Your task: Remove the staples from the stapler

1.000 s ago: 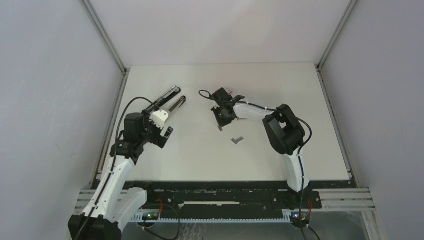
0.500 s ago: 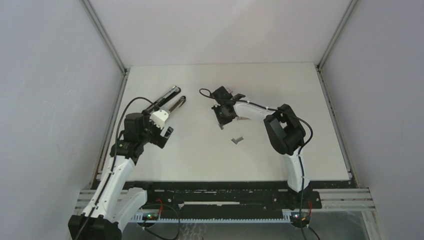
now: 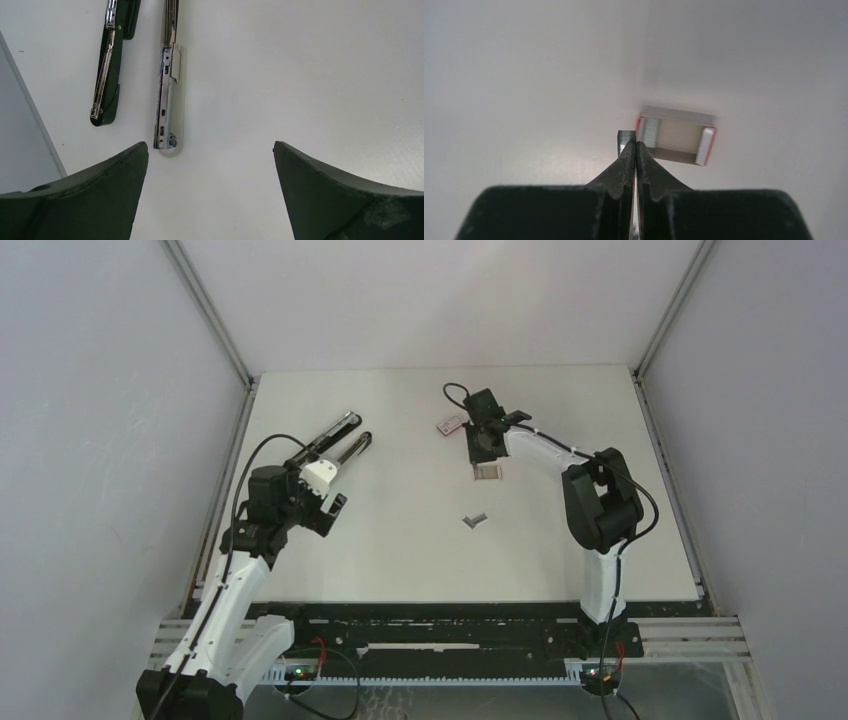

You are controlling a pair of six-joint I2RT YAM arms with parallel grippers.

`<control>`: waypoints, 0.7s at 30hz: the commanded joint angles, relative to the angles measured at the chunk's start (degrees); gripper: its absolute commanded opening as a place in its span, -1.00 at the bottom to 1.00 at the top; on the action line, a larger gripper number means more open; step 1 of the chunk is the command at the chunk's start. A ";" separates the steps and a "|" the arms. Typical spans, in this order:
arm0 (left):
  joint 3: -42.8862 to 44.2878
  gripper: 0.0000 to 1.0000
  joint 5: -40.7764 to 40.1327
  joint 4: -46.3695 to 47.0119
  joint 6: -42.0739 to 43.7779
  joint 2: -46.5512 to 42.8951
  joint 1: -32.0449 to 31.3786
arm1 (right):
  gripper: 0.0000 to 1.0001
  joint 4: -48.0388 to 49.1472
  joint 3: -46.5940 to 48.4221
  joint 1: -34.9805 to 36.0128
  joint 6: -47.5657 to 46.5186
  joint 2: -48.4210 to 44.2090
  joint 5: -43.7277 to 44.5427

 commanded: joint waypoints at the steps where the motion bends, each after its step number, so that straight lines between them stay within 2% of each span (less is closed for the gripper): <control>1: -1.44 0.99 -0.06 2.28 0.85 -0.51 0.39 | -1.00 1.98 -2.17 -1.17 4.32 -3.50 6.44; 10: -1.48 0.99 -0.08 2.29 0.93 -0.52 0.34 | -1.00 2.73 -5.11 -2.53 7.93 -4.38 8.93; 21: -1.48 0.99 -0.11 2.28 0.94 -0.55 0.31 | -1.00 3.25 -5.29 -3.17 8.12 -2.66 8.93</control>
